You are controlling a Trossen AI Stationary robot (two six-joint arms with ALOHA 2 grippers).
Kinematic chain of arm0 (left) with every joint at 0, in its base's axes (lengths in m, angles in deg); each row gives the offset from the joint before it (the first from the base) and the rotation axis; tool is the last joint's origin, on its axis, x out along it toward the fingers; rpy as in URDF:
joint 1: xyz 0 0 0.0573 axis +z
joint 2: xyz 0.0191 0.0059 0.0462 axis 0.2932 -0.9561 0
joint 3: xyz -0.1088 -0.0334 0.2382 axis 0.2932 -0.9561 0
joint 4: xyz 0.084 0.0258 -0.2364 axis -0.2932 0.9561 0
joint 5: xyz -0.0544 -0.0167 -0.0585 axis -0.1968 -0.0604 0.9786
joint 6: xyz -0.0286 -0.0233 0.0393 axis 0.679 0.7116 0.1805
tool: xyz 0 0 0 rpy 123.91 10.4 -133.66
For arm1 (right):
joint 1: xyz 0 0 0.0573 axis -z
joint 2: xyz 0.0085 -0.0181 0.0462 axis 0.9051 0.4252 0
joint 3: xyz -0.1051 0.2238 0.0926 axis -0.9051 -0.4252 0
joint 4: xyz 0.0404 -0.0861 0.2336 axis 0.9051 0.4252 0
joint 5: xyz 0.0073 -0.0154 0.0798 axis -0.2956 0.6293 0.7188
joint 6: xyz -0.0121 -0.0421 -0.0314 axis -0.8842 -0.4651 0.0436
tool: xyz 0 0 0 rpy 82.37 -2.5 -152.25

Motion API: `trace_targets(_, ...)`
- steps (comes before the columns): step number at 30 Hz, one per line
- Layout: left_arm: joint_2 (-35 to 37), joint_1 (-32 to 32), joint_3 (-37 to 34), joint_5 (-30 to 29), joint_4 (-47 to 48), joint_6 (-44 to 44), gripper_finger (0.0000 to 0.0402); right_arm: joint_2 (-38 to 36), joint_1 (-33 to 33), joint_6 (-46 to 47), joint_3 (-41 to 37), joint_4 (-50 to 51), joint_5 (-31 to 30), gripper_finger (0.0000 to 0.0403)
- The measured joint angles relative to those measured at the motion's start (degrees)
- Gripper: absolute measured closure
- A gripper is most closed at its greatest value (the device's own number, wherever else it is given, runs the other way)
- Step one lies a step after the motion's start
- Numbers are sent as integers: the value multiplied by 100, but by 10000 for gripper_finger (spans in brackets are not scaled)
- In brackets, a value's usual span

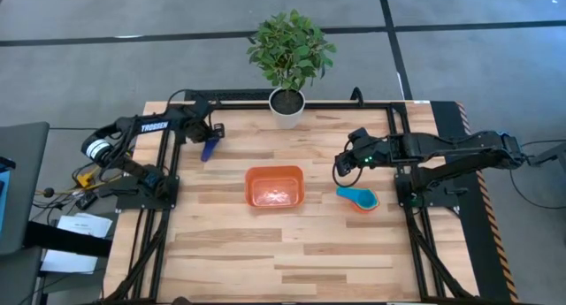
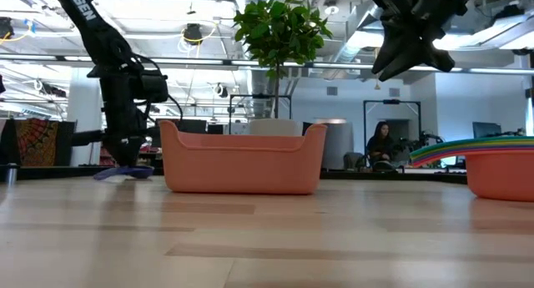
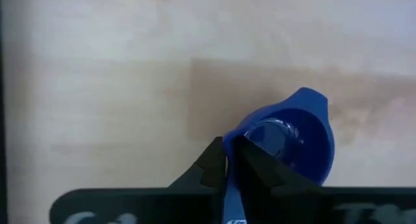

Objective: Nest measuring cups in basket
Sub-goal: Stack the purple measuring cup on top of the light blue measuring cup

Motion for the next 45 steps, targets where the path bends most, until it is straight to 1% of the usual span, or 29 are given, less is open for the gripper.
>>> trace_targets(2,67,-126,0,132,80,-19,389,0,0,-19,0,-2,4,285)
trace_targets(5,334,-475,-6,198,195,-23,397,0,0,-21,0,-4,70,284)
trace_targets(7,613,-746,-25,162,369,-40,398,0,-3,-24,0,-4,173,285)
trace_targets(11,1240,-1267,-17,-41,511,-465,397,0,-100,-27,0,-4,332,285)
trace_targets(16,2090,-1887,-4,228,425,-964,397,0,-255,2,0,-6,359,286)
trace_targets(20,2566,-2610,275,259,395,-1368,397,0,-278,10,0,-4,358,293)
trace_targets(24,2591,-3461,689,211,206,-1654,397,-2,-278,19,0,0,498,300)
trace_targets(27,2311,-4013,1033,-94,-107,-1660,397,-53,-273,26,13,72,728,305)
trace_targets(30,1806,-4383,1450,-351,-357,-1674,397,-89,-274,89,177,261,904,309)
trace_targets(32,1371,-4533,1808,-448,-464,-1739,397,-159,-297,193,338,708,940,312)
trace_targets(34,898,-4631,2191,-482,-512,-1848,397,-215,-370,314,596,996,949,312)
trace_targets(36,396,-4684,2627,-485,-595,-1972,397,-312,-489,434,851,1518,945,312)
trace_targets(40,-570,-4766,3605,-412,-783,-2169,397,-439,-891,891,1276,2243,905,312)
trace_targets(43,-1278,-4832,4419,-287,-720,-2358,397,-515,-1229,1284,1355,2437,832,312)
trace_targets(45,-1686,-4882,4938,-246,-702,-2384,397,-504,-1416,1503,1353,2433,569,311)
